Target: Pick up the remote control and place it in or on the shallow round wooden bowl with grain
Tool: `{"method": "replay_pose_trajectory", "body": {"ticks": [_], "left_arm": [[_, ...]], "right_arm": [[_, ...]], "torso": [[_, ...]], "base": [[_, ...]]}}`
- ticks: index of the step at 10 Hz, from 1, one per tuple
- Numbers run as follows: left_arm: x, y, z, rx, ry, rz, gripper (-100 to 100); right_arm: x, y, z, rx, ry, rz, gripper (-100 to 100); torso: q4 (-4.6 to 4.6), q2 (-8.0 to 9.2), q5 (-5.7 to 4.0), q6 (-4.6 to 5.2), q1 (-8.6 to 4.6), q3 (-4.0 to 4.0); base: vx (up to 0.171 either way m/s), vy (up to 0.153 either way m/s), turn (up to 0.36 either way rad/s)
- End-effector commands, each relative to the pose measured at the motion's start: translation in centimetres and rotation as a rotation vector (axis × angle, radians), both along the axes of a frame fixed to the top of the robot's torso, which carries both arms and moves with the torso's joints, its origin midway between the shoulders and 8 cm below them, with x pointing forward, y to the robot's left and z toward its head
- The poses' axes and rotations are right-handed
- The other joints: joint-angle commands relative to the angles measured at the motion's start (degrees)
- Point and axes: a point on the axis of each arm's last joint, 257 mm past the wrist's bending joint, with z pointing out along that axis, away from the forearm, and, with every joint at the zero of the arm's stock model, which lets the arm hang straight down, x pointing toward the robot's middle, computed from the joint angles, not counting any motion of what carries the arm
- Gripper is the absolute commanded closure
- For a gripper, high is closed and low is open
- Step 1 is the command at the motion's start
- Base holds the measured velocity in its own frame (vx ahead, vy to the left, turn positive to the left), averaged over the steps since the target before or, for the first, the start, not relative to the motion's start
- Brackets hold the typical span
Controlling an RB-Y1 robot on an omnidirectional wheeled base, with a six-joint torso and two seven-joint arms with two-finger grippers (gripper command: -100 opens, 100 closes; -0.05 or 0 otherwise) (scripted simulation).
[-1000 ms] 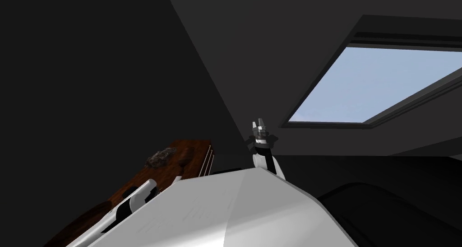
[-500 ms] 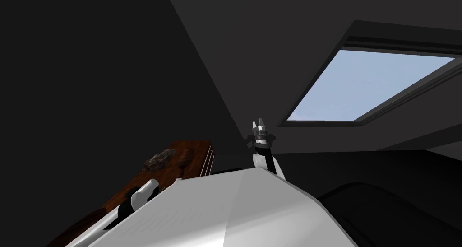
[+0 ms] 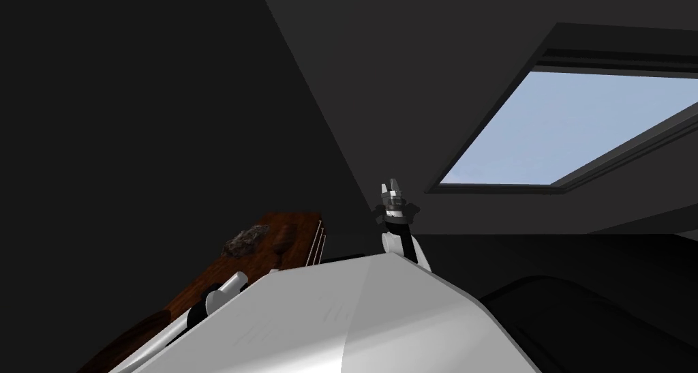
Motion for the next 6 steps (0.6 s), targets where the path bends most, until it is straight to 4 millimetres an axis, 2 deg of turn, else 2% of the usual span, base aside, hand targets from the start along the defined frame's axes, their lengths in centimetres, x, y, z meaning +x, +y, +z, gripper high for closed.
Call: {"method": "replay_pose_trajectory", "body": {"ticks": [1, 2, 6], "left_arm": [[0.00, 0.00, 0.00, 0.000, 0.000, 0.000, -100], [0.01, 0.02, -0.05, 0.003, -0.002, -0.001, 100], [-0.01, -0.08, -0.08, 0.001, -0.001, 0.000, 100]], "right_arm": [[0.00, 0.00, 0.00, 0.000, 0.000, 0.000, 0], [0.00, 0.00, 0.00, 0.000, 0.000, 0.000, 0], [0.00, 0.00, 0.00, 0.000, 0.000, 0.000, 0]], "torso": [[0.00, 0.00, 0.00, 0.00, 0.00, 0.00], [0.01, 0.05, -0.02, 0.01, -0.09, 0.03], [0.02, 0.11, -0.04, 0.01, -0.10, 0.06]], "base": [[0.015, 0.018, 0.003], [0.000, 0.000, 0.000], [0.000, 0.000, 0.000]]}}
